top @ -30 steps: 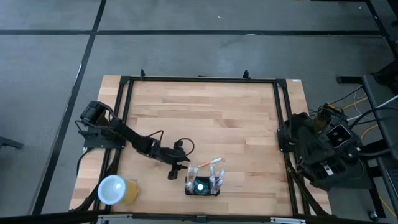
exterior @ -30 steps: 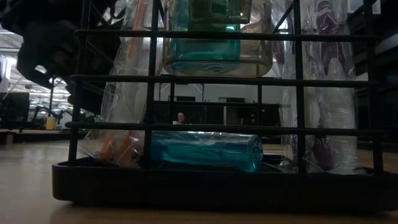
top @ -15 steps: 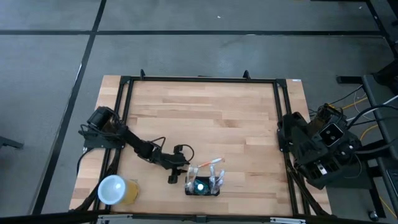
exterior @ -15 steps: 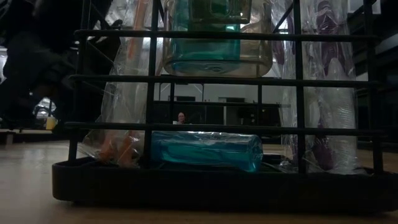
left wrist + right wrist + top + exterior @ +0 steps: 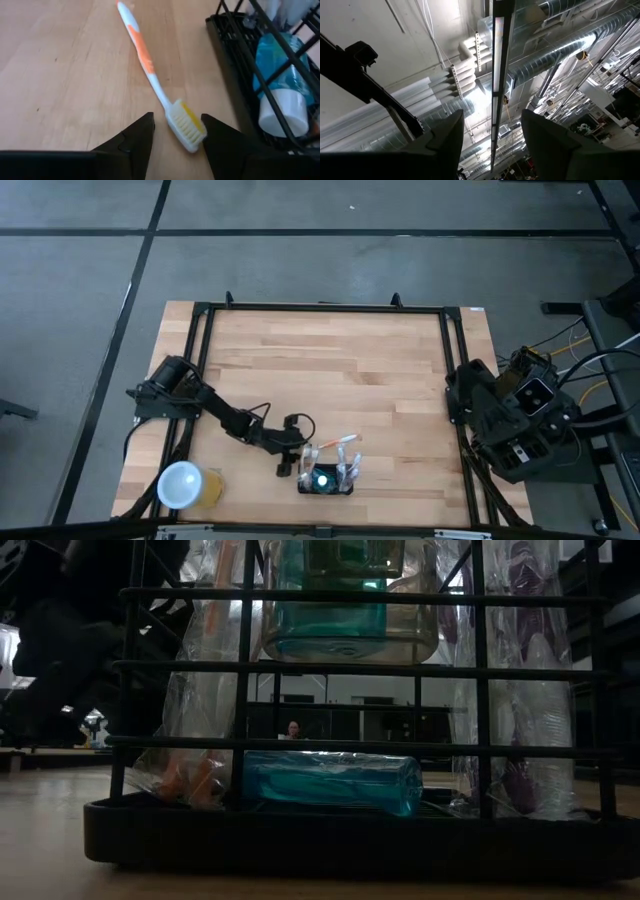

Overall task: Pick & Place toothbrushing station
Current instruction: Put the orange toothbrush into the mesh organizer

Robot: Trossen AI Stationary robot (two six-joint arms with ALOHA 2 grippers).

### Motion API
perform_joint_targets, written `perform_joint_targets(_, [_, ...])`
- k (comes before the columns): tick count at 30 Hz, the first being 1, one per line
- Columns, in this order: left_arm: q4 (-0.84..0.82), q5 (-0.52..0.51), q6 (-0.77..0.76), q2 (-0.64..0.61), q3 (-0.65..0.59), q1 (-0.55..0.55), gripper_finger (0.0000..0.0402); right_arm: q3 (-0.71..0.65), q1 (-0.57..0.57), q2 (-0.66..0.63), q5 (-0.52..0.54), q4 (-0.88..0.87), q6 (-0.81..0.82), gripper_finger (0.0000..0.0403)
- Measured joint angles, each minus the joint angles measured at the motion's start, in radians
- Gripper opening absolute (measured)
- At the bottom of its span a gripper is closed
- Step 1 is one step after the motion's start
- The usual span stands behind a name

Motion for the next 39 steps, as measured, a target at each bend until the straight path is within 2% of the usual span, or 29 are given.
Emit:
perform_joint_targets(3, [-0.004, -0.019, -0.009, 0.001, 0.000, 0.002, 0.0130, 0.000, -0.003, 0.000, 0.000, 0.000, 0.000, 0.0201])
perform_joint_targets(7, [-0.012, -0.031, -0.031, 0.001, -0.002, 0.007, 0.0044, 0.000, -0.009, 0.000, 0.000, 0.000, 0.000, 0.0201])
perform_joint_targets(9, [-0.017, -0.038, -0.047, 0.001, -0.002, 0.007, 0.0019, 0.000, -0.011, 0.000, 0.000, 0.000, 0.000, 0.0201])
perform_joint_targets(16, [-0.084, -0.048, -0.051, -0.045, -0.005, 0.015, 0.0018, 0.000, -0.011, 0.000, 0.002, -0.014, -0.003, 0.0201])
perform_joint_targets(21, [-0.269, -0.063, -0.019, -0.180, -0.008, 0.048, 0.0018, 0.000, -0.010, 0.000, 0.001, -0.043, -0.003, 0.0201])
perform_joint_targets(23, [-0.352, -0.029, 0.003, -0.255, -0.008, 0.063, 0.0018, 0.000, -0.009, 0.000, -0.001, -0.066, 0.005, 0.0201])
perform_joint_targets(28, [-0.670, 0.169, -0.010, -0.475, 0.006, 0.130, 0.0018, 0.000, -0.002, 0.000, -0.041, -0.122, 0.018, 0.0201])
perform_joint_targets(33, [-1.153, 0.231, 0.018, -0.677, 0.139, 0.151, 0.0018, 0.000, 0.026, 0.000, -0.100, -0.212, 0.044, 0.0201])
perform_joint_targets(36, [-1.394, 0.274, 0.019, -0.713, 0.263, 0.151, 0.0018, 0.000, 0.037, 0.001, -0.156, -0.280, 0.077, 0.0201])
perform_joint_targets(39, [-1.640, 0.322, 0.016, -0.692, 0.418, 0.139, 0.0018, 0.000, 0.049, 0.001, -0.212, -0.335, 0.102, 0.0200])
